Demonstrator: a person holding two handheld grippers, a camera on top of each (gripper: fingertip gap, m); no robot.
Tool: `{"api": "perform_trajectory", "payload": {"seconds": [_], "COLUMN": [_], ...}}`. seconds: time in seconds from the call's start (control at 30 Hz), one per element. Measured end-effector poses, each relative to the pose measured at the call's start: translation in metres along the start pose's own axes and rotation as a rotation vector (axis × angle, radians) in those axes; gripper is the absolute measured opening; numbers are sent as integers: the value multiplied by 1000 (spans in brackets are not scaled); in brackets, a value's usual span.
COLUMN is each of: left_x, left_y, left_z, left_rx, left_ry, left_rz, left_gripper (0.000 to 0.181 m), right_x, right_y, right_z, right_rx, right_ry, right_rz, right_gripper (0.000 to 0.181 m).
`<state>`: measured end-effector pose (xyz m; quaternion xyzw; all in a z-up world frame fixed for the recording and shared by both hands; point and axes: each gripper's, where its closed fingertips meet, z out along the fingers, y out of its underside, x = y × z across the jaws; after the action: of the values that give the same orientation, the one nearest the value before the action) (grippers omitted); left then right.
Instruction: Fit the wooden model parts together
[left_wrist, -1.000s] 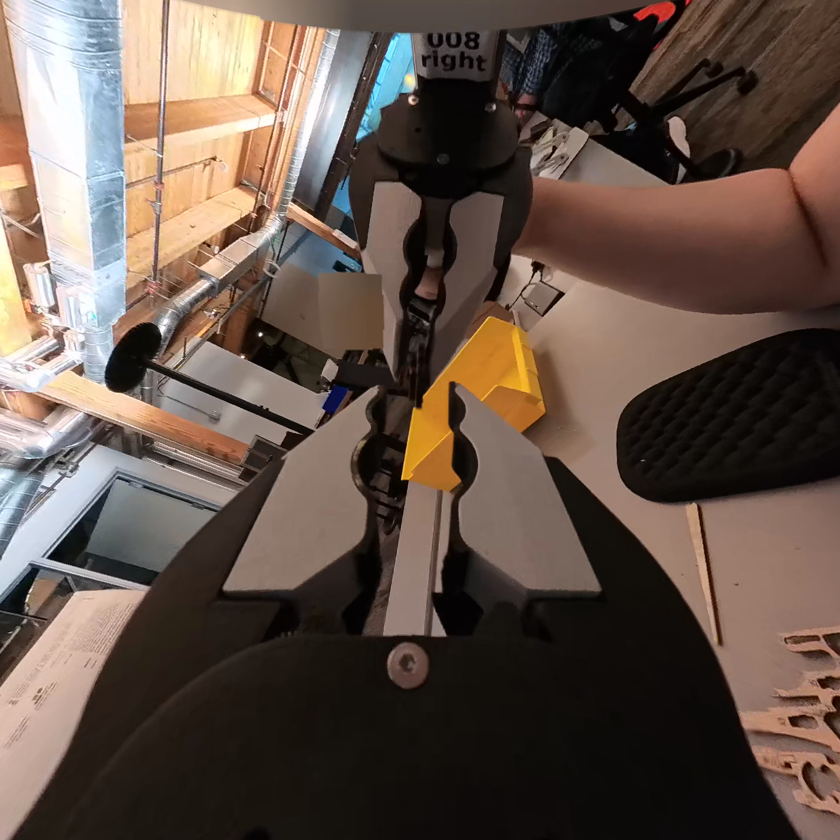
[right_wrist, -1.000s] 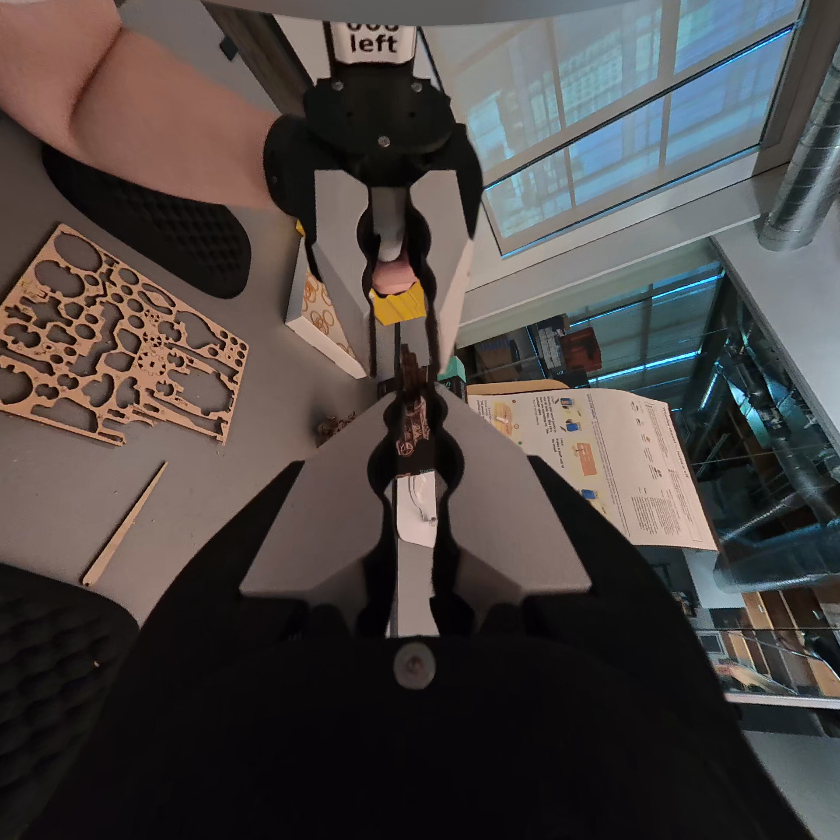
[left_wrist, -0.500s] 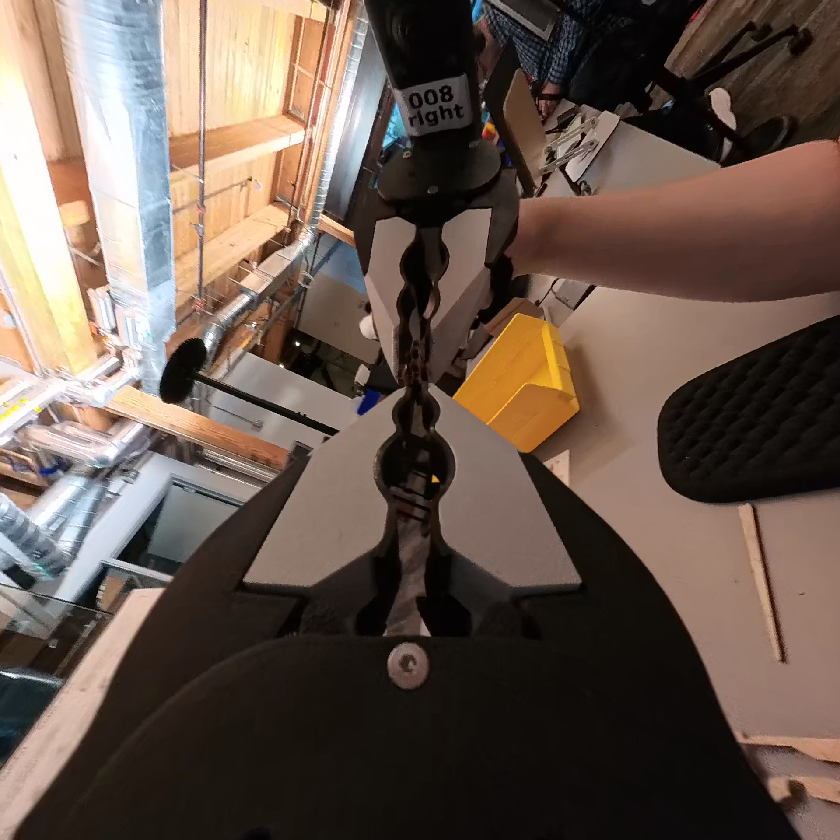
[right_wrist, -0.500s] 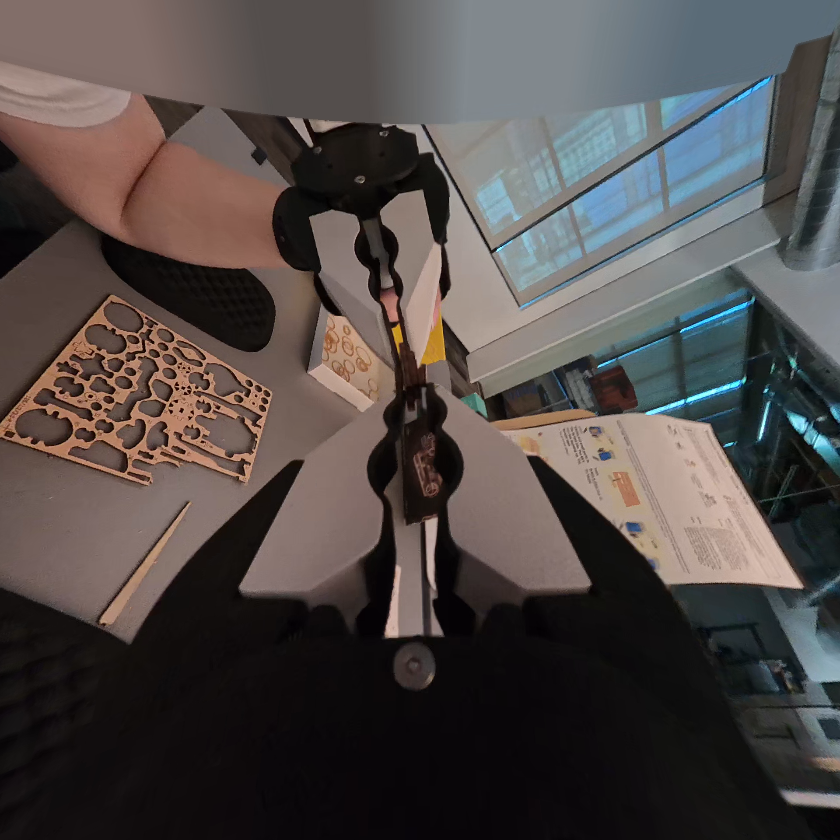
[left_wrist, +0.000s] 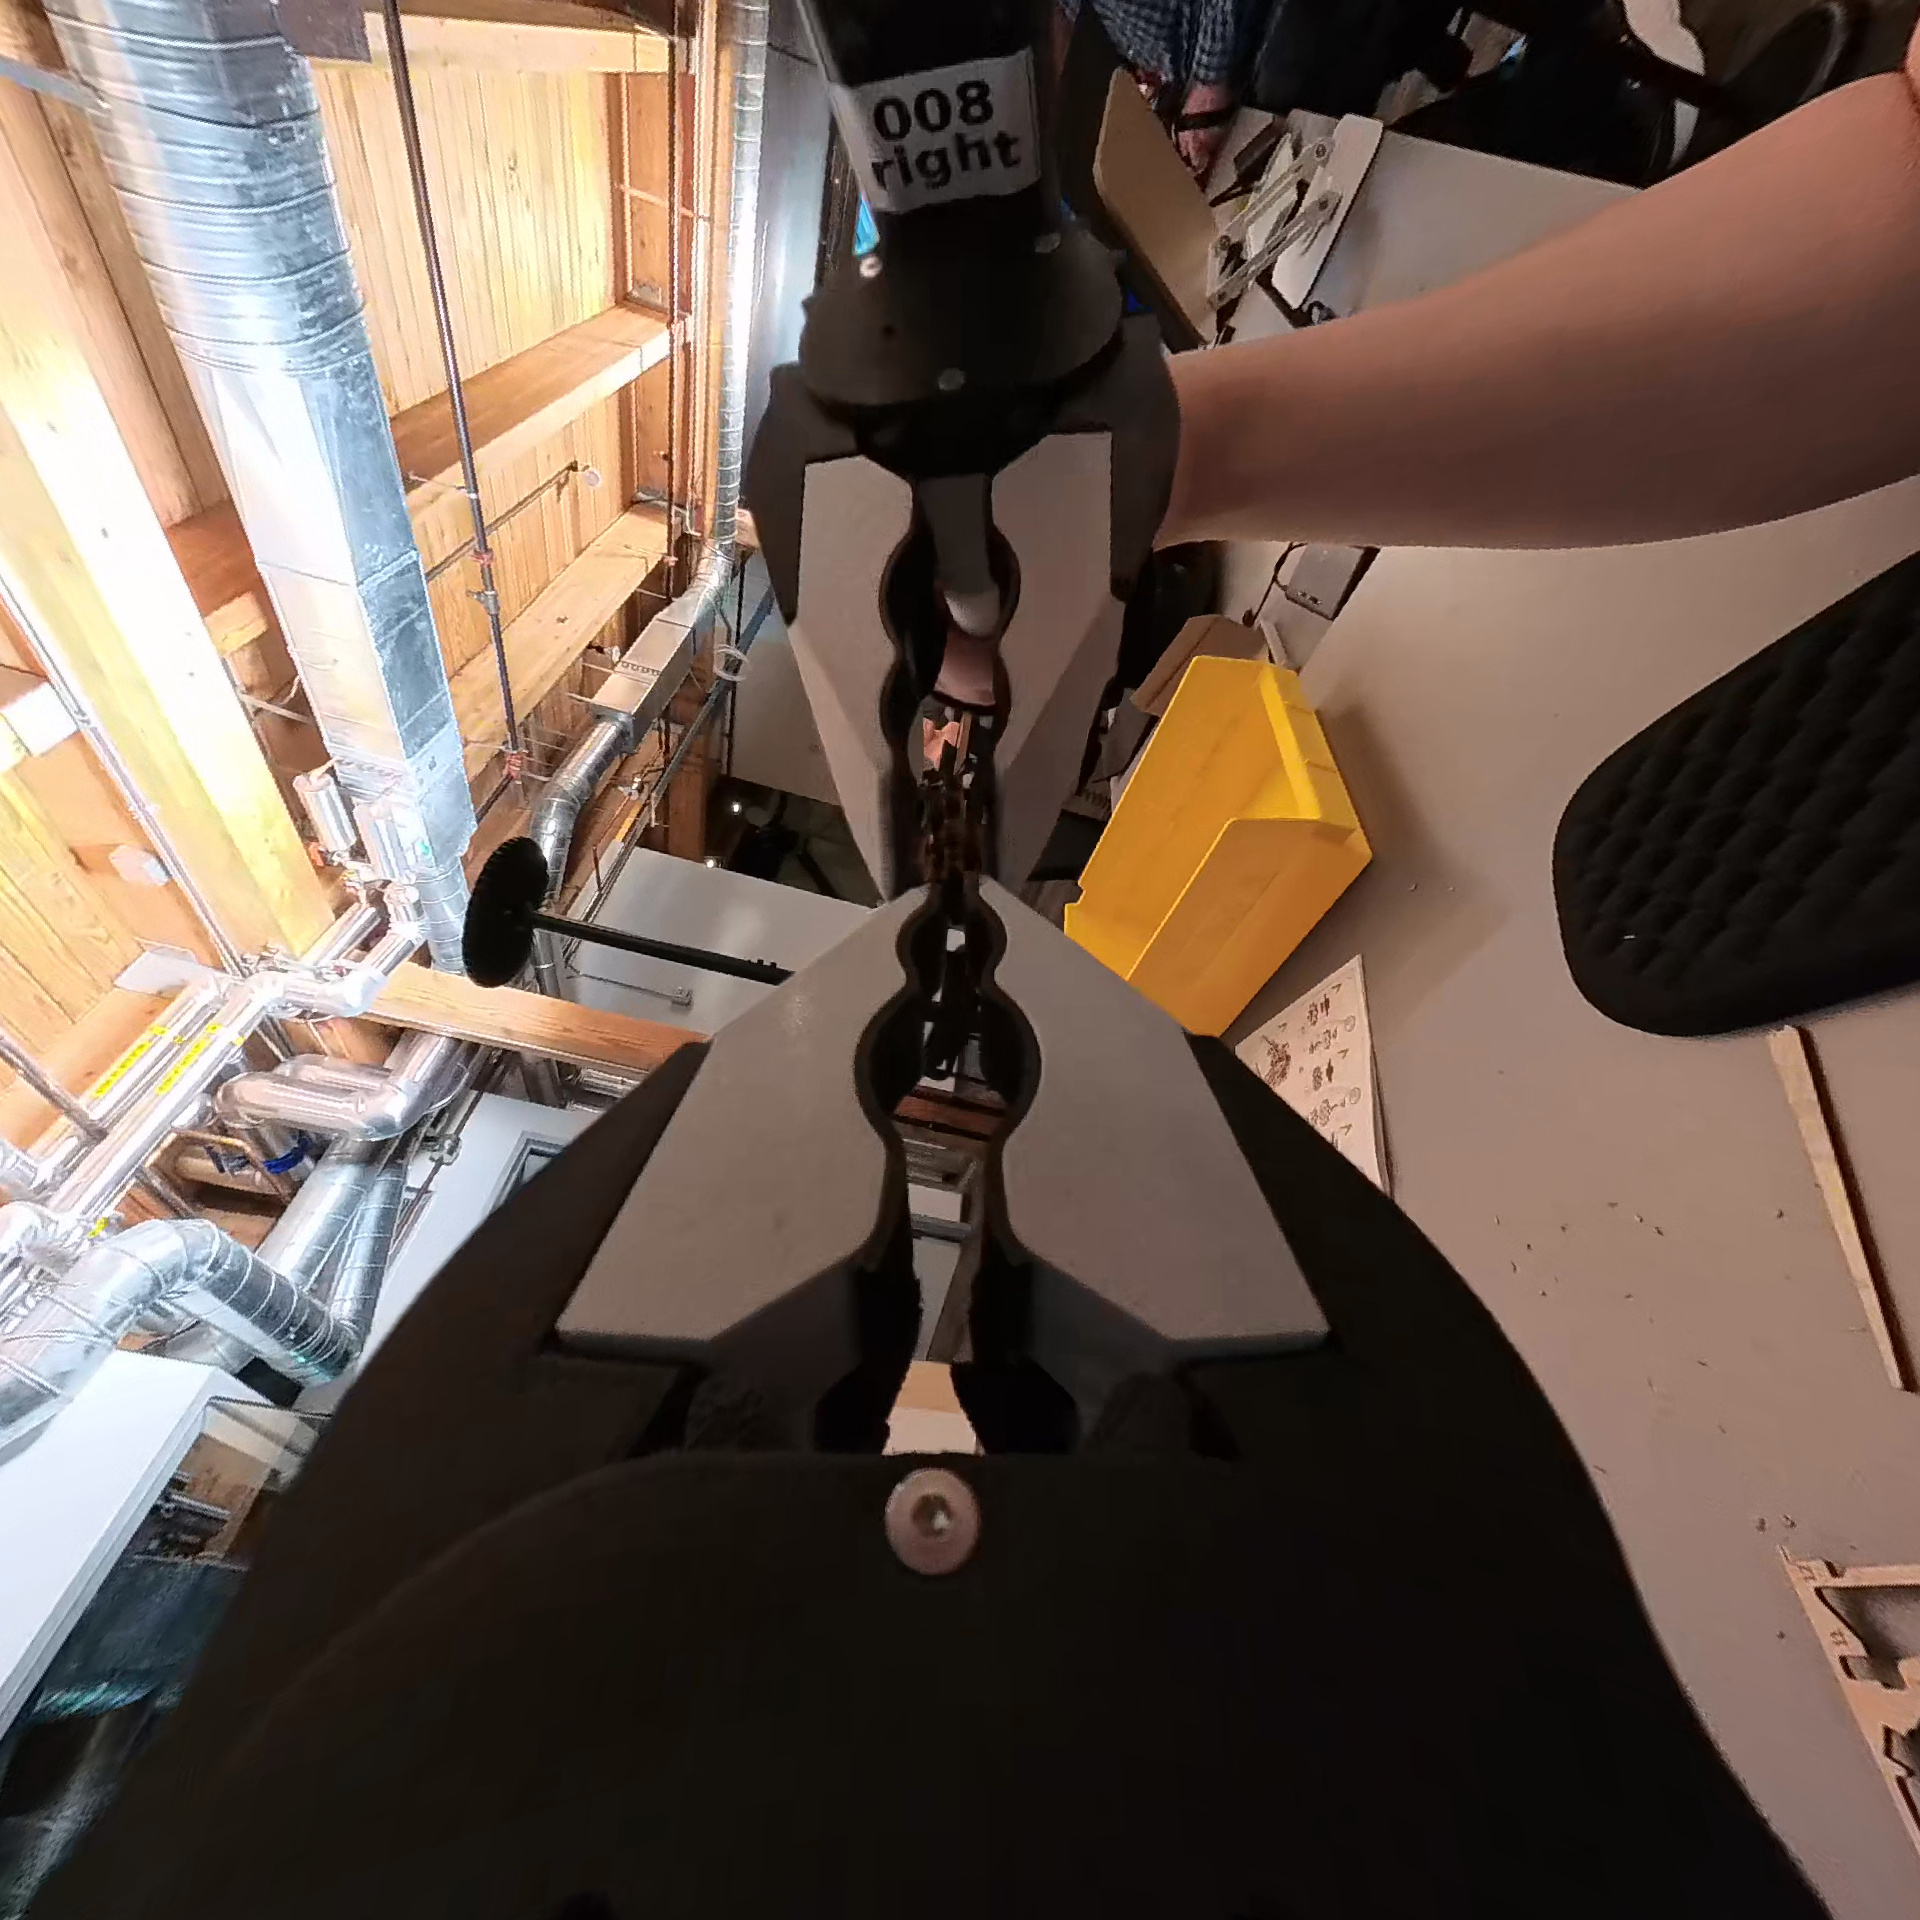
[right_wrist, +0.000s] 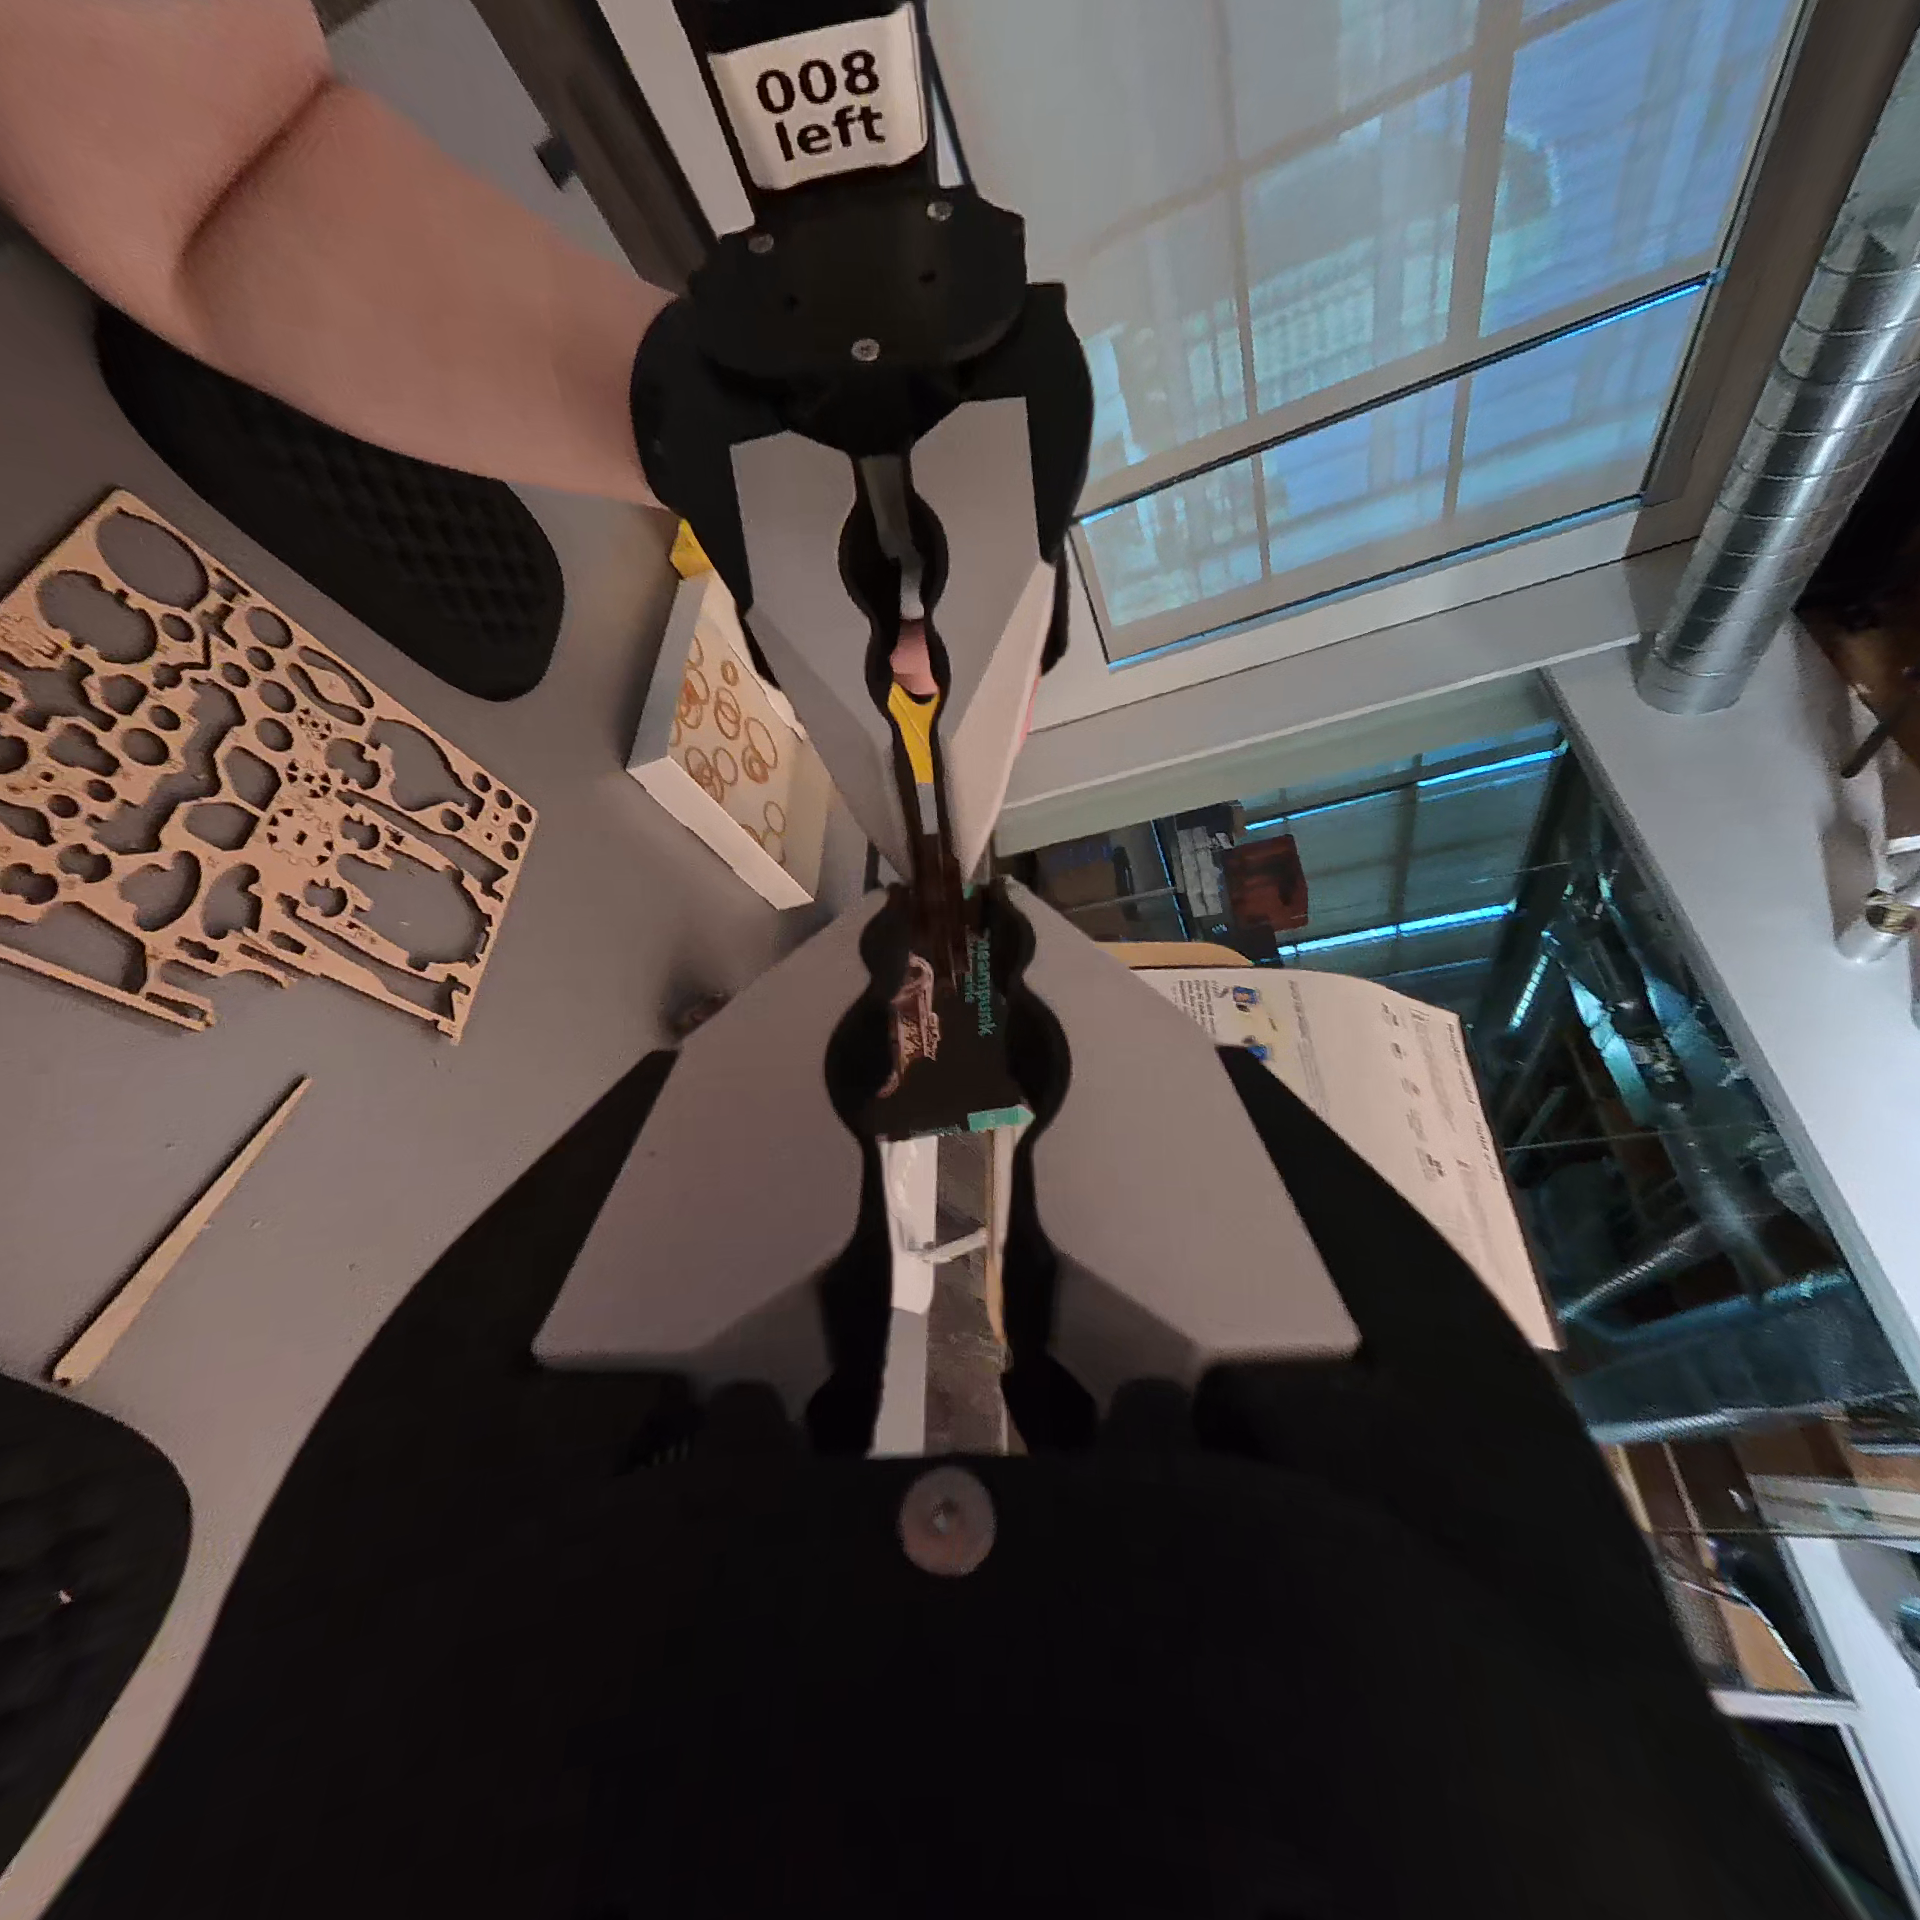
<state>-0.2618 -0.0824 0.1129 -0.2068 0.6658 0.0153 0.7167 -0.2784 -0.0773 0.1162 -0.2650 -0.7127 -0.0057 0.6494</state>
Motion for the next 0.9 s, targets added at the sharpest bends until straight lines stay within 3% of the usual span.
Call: {"api": "perform_trajectory", "payload": {"seconds": [0.57, 0.7, 0.9], "left_x": [9, 5, 5], "left_y": [12, 19, 13], "left_z": [-2, -5, -8], "left_rx": [-32, -66, -28], "left_ry": [142, 133, 137], "left_rz": [-144, -146, -139], "left_gripper": [0, 0, 0], "right_x": [-7, -4, -8], "right_y": [11, 13, 9], "right_z": [10, 17, 26], "right_rx": [-38, -19, -30], "right_ry": [-49, -51, -52], "right_rz": [26, 116, 85], "right_gripper": [12, 14, 16]}}
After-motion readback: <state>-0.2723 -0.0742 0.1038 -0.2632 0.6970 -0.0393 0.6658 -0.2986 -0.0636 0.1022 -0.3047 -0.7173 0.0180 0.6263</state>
